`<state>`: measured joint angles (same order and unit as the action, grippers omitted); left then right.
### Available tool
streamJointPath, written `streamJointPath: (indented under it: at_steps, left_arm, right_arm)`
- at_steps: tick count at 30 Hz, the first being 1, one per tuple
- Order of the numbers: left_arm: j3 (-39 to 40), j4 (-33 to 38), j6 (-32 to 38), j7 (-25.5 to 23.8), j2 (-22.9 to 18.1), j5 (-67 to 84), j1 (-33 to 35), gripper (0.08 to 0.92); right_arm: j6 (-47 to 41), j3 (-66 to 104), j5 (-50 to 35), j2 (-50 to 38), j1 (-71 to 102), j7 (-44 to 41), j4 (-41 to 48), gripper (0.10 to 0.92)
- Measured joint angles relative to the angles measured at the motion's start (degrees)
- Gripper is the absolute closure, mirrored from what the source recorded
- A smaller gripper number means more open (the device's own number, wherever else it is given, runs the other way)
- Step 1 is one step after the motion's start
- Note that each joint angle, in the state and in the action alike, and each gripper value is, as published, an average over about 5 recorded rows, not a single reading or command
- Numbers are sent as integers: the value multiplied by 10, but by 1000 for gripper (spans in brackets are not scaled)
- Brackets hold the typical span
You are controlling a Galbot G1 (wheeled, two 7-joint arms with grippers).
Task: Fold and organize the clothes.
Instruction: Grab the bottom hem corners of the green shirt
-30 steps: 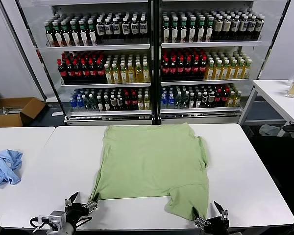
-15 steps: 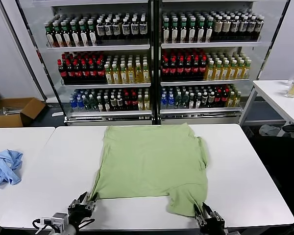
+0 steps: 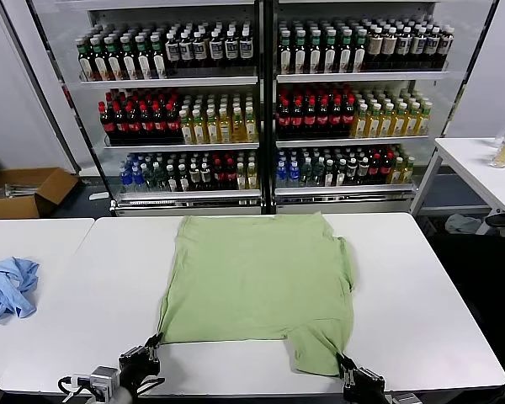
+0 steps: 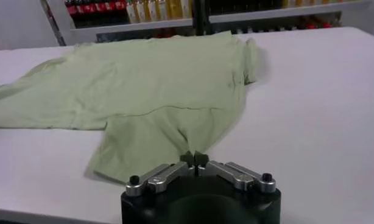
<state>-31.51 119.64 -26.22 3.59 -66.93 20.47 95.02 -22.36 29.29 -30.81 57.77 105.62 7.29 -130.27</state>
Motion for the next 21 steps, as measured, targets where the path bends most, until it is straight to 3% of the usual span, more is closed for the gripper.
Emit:
streamJointPath:
  at_steps: [21]
  left_arm:
    - [-31,104,5,17,33,-10,155,918]
  right_arm:
    - [-28,94,17,-15,123,-18,-122,919]
